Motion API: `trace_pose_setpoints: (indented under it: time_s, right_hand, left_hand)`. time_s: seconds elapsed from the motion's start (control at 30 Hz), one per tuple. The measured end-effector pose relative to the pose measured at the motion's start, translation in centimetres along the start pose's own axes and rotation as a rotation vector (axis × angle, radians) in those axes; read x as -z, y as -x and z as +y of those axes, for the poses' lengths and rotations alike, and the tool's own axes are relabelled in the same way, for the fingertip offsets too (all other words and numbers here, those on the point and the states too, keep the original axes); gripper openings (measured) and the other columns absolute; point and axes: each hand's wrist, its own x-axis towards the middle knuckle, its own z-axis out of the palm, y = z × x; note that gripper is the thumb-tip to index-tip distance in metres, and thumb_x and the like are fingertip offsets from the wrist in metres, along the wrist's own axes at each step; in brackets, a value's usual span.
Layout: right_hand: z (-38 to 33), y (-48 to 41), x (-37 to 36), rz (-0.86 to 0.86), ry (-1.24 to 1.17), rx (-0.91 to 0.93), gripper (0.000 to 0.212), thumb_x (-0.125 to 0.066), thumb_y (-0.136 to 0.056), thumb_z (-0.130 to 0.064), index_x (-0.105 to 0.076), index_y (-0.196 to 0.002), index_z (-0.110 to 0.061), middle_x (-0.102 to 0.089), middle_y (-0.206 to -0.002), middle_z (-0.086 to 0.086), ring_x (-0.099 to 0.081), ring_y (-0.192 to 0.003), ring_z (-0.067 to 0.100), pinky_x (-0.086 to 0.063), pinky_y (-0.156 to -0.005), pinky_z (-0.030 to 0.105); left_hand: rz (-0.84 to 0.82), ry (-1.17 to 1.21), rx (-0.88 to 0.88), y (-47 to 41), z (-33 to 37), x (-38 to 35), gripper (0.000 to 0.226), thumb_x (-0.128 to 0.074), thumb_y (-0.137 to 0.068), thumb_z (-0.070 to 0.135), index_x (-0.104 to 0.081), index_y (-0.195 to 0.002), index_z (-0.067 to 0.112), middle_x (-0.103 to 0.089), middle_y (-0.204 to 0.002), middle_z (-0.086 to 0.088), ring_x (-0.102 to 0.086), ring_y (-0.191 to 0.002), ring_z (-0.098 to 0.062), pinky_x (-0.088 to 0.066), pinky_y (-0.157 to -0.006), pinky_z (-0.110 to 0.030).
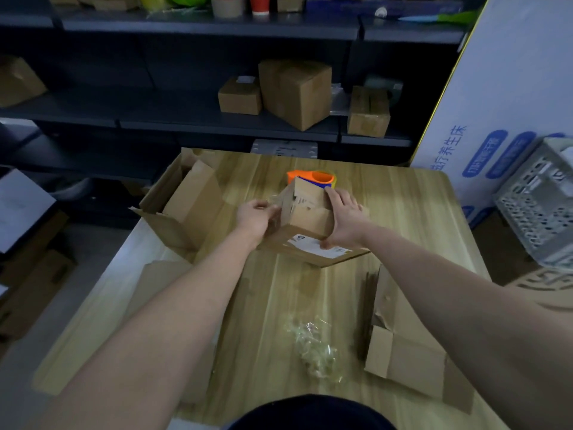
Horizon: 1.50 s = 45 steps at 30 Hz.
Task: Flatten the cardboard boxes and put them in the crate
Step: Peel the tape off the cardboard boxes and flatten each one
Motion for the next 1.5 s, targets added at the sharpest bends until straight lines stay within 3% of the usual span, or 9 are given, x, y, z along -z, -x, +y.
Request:
trace_pose_setpoints:
  time_s: [0.27, 0.37, 0.47, 0.57, 0.7, 0.93, 1.23, 1.37, 1.5]
  right_hand:
    - [2.6, 1.0, 1.8, 0.061, -0.047, -0.181, 0.124, -0.085, -0.049, -0.041, -0.008, -0.144, -0.027, -0.021, -0.143, 0.002, -0.027, -0.132, 0.028, -0.033, -0.105, 0.052]
    - [2.6, 1.2, 1.9, 0.103, -0.017, -0.24, 0.126, -0.083, -0.049, -0.044, -0.004, -0.146, -0.026, -0.018, -0.146, 0.002, -0.023, -0.135, 0.028, -0.031, -0.103, 0.05]
    - [1.8, 1.4, 1.7, 0.162, -0.05, -0.286, 0.126, -0.082, -0.049, -0.045, -0.003, -0.145, -0.027, -0.018, -0.146, 0.002, -0.023, -0.135, 0.027, -0.031, -0.101, 0.049]
    - [1.8, 2.1, 1.6, 0.197, -0.03, -0.29, 0.125, -0.082, -0.051, -0.044, -0.003, -0.145, -0.025, -0.018, -0.146, 0.006, -0.02, -0.136, 0.029, -0.028, -0.104, 0.051]
    - [2.1, 3.4, 1.0, 0.182, -0.018, -0.277, 0.125, -0.082, -0.052, -0.044, -0.003, -0.146, -0.025, -0.018, -0.146, 0.005, -0.02, -0.136, 0.029, -0.028, -0.105, 0.05]
    - [3.0, 5.3, 0.4, 0.156, -0.062, -0.207, 0.125, -0.082, -0.049, -0.045, -0.004, -0.145, -0.027, -0.021, -0.143, 0.005, -0.024, -0.133, 0.03, -0.028, -0.104, 0.051]
    - [2.0, 6.0, -0.7, 0.1, -0.055, -0.135, 0.124, -0.082, -0.049, -0.046, -0.007, -0.145, -0.026, -0.023, -0.141, 0.005, -0.027, -0.132, 0.029, -0.031, -0.101, 0.05]
    - [0.8, 5.6, -0.8, 0.086, -0.077, -0.106, 0.127, -0.081, -0.048, -0.048, -0.003, -0.146, -0.028, -0.021, -0.145, 0.004, -0.024, -0.134, 0.029, -0.03, -0.104, 0.051]
    - [-0.1, 5.3, -0.8, 0.039, -0.116, -0.104, 0.129, -0.079, -0.046, -0.05, -0.001, -0.147, -0.03, -0.018, -0.146, 0.001, -0.022, -0.136, 0.027, -0.034, -0.103, 0.054]
  left_hand:
    - [0.249, 0.304, 0.106, -0.4, 0.0, 3.7, 0.017, -0.065, -0.082, -0.008, -0.057, -0.079, 0.007, -0.058, -0.07, -0.006, -0.053, -0.055, -0.012, -0.047, -0.048, -0.014]
    - [0.112, 0.247, 0.079, 0.6, -0.6, 3.2, 0.028, -0.069, -0.078, -0.009, -0.048, -0.089, 0.007, -0.056, -0.078, -0.011, -0.059, -0.06, -0.017, -0.052, -0.062, -0.025]
    - [-0.105, 0.049, 0.012, 2.5, -1.9, 1.5, 0.028, -0.066, -0.078, -0.013, -0.053, -0.075, 0.011, -0.055, -0.068, -0.009, -0.056, -0.042, -0.006, -0.046, -0.047, -0.018]
    - [-0.294, -0.176, 0.013, 4.6, -4.3, 0.4, 0.028, -0.068, -0.076, -0.014, -0.058, -0.072, 0.012, -0.057, -0.069, -0.005, -0.053, -0.055, -0.01, -0.045, -0.044, -0.012]
    - [-0.476, -0.478, 0.0, 7.3, -8.6, -1.1, 0.028, -0.071, -0.073, -0.011, -0.06, -0.073, 0.014, -0.059, -0.073, 0.0, -0.053, -0.068, -0.009, -0.046, -0.062, -0.015]
    - [-0.63, -0.875, -0.021, 11.0, -15.0, -2.4, 0.025, -0.069, -0.076, -0.009, -0.069, -0.099, 0.0, -0.069, -0.105, -0.015, -0.058, -0.083, -0.015, -0.048, -0.075, -0.025]
    - [-0.624, -0.619, 0.278, 12.8, -15.4, -1.0, 0.054, -0.073, -0.077, 0.005, -0.054, -0.127, 0.007, -0.06, -0.117, -0.011, -0.059, -0.102, -0.02, -0.049, -0.09, -0.028]
    - [-0.367, -0.356, 0.312, 12.8, -14.7, -0.5, 0.035, -0.051, -0.088, -0.009, -0.042, -0.118, 0.008, -0.054, -0.095, -0.017, -0.056, -0.08, -0.024, -0.053, -0.073, -0.034]
    - [-0.295, -0.381, 0.258, 12.6, -14.1, 0.0, 0.022, -0.039, -0.097, -0.005, -0.058, -0.108, 0.001, -0.055, -0.079, -0.012, -0.057, -0.065, -0.019, -0.056, -0.06, -0.028]
